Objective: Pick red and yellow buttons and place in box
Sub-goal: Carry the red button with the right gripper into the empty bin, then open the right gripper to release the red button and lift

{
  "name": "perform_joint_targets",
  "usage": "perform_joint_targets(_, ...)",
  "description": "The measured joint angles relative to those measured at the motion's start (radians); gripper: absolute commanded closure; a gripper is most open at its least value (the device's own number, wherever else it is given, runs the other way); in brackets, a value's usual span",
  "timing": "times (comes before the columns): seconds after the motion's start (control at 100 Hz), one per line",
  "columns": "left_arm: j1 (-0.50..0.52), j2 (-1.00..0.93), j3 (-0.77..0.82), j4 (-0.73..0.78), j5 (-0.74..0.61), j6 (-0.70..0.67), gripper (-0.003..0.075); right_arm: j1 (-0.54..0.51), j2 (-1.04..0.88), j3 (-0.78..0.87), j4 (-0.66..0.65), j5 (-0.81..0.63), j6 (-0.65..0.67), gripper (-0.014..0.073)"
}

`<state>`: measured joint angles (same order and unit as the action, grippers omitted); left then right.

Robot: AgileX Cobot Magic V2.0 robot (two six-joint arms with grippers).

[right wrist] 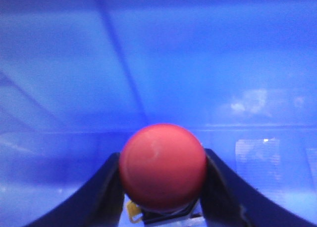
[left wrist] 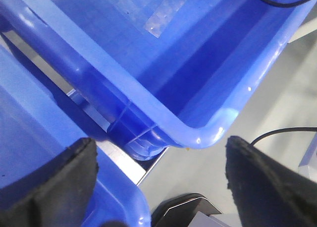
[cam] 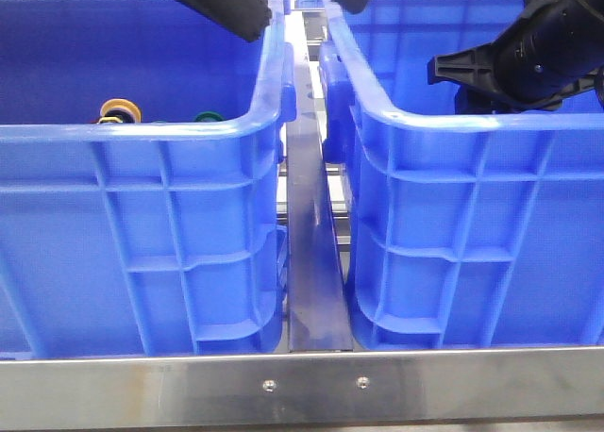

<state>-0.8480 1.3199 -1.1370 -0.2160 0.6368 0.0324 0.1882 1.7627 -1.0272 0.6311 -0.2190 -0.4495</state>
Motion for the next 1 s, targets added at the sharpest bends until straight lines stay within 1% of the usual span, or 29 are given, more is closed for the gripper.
perform_joint_targets(0.07,0.0,0.0,0.0,0.0,0.0,0.0,0.0209,0.0,0.001,0.0,0.0,0.012,0.0,0.0141)
perform_joint_targets(0.48,0.0,0.0,0.0,-0.002,0.0,0.0,0.0209,-0.001,-0.006,0.0,0.0,0.016,0.0,0.014)
perform_joint_targets(0.61,0.0,0.0,0.0,-0.002,0.0,0.0,0.0209,-0.002,-0.057,0.0,0.0,0.022,0.0,0.014)
perform_joint_targets(0.82,0.0,0.0,0.0,-0.002,0.0,0.0,0.021,-0.004,-0.168,0.002,0.0,0.077,0.0,0.014)
perform_joint_targets(1.0,0.0,0.0,0.0,-0.002,0.0,0.0,0.021,-0.004,-0.319,0.069,0.0,0.124,0.0,0.0141)
